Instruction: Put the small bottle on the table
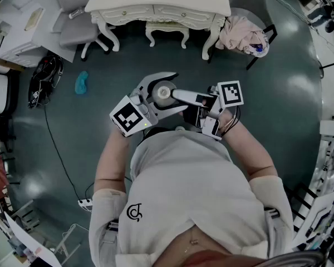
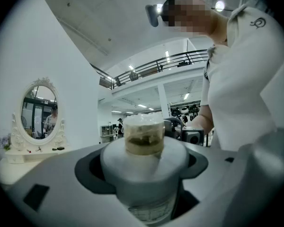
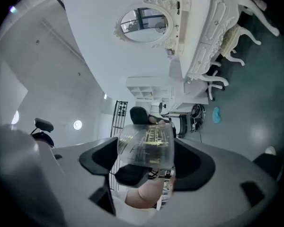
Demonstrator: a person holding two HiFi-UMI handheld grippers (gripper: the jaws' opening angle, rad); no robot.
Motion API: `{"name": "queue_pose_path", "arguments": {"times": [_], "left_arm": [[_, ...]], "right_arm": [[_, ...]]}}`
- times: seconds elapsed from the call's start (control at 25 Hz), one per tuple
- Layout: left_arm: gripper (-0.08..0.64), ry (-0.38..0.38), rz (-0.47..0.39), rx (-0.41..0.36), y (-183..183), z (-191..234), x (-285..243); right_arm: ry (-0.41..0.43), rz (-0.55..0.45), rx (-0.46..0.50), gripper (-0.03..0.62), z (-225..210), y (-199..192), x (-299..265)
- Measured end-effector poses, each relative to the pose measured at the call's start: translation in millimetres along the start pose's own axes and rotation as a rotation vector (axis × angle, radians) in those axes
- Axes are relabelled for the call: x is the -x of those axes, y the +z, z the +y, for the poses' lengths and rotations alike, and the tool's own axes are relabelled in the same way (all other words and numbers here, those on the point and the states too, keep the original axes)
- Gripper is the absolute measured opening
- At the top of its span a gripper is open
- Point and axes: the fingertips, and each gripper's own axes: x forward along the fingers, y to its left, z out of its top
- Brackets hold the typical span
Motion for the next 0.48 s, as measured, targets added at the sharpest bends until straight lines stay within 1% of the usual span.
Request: {"name": "queue_pose_path", "arguments": {"times": [0.48], "left_arm": [[0.356, 0.009, 0.024, -0.004, -2.2, -5.6, -21.6]], "right_arm": [[0.017, 0.026, -0.008, 0.359, 3.1, 2.9, 21.1]]}}
